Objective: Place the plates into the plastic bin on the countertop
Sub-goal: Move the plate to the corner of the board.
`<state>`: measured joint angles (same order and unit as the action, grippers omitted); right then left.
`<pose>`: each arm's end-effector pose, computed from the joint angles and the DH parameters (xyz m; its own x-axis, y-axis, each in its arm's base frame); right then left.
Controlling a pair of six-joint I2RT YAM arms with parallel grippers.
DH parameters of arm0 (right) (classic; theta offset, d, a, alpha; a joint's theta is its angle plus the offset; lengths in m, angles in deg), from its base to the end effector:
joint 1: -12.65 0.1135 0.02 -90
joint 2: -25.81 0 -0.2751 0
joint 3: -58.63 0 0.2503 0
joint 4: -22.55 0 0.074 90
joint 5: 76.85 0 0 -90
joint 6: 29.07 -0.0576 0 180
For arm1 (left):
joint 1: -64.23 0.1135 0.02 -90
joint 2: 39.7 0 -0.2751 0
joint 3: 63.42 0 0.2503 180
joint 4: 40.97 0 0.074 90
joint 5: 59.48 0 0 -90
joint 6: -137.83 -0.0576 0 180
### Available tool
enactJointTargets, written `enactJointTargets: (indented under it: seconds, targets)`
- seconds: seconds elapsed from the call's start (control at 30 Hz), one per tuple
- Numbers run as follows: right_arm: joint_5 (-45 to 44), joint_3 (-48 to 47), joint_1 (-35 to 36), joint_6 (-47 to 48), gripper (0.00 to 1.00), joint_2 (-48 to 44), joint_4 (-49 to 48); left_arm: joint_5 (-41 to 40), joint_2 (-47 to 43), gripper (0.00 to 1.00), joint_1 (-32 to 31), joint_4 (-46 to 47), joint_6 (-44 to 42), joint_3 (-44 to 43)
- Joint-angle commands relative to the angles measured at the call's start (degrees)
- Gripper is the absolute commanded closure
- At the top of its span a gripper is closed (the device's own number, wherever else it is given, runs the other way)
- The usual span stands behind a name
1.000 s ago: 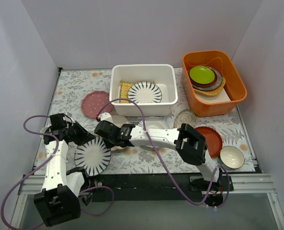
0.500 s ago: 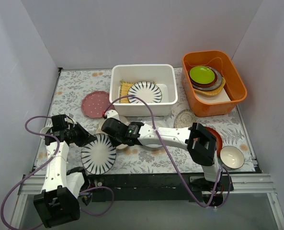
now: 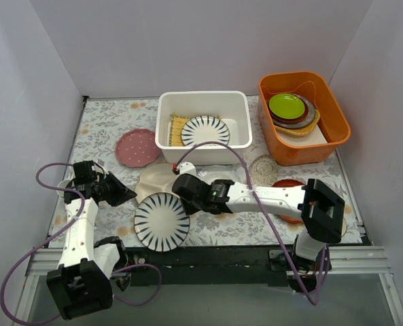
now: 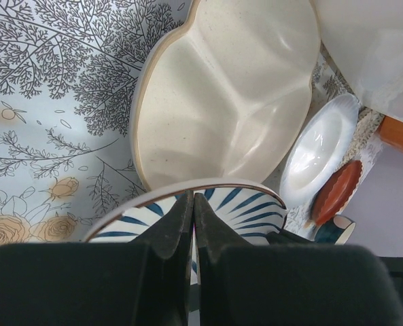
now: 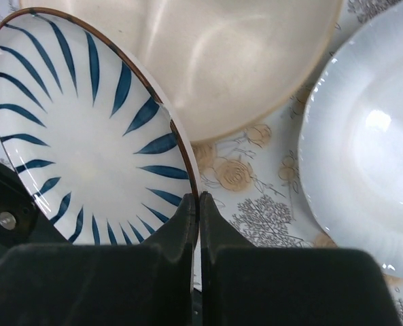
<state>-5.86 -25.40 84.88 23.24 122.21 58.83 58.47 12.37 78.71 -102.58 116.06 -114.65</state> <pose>0.1338 0.3562 0.2368 -0.6916 -0.2640 -0.6723 -0.5204 0.8276 0.2104 0.1606 0.0136 0.2161 -0.3082 -0.9269 0.2144 -0.8013 0.1314 -0.5837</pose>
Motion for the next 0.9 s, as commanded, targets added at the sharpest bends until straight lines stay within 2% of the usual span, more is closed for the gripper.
enactJointTargets:
  seconds: [0.0,0.4,0.6,0.77,0.87]
  targets:
    - [-2.97,4.67,-1.82,-2.73,0.99,-6.56,-2.20,2.29,-0.66,1.00,-0.07,1.43,-0.90,0.97]
    - [-5.25,14.27,-3.41,-4.67,0.99,-15.27,-1.76,4.84,-1.36,1.00,-0.24,2.48,-1.78,1.94]
    - [-3.59,18.14,-4.46,-4.23,0.99,-15.89,-6.68,7.65,-1.71,1.00,-0.24,3.01,-2.57,2.12]
    - [-1.74,18.67,-4.73,-3.26,0.99,-14.75,-9.31,13.26,-3.29,1.00,-0.33,3.45,-4.41,1.42]
    - [-0.86,19.19,-4.90,-3.26,0.98,-14.14,-10.46,12.85,-4.43,1.00,-1.55,3.01,-4.24,1.15]
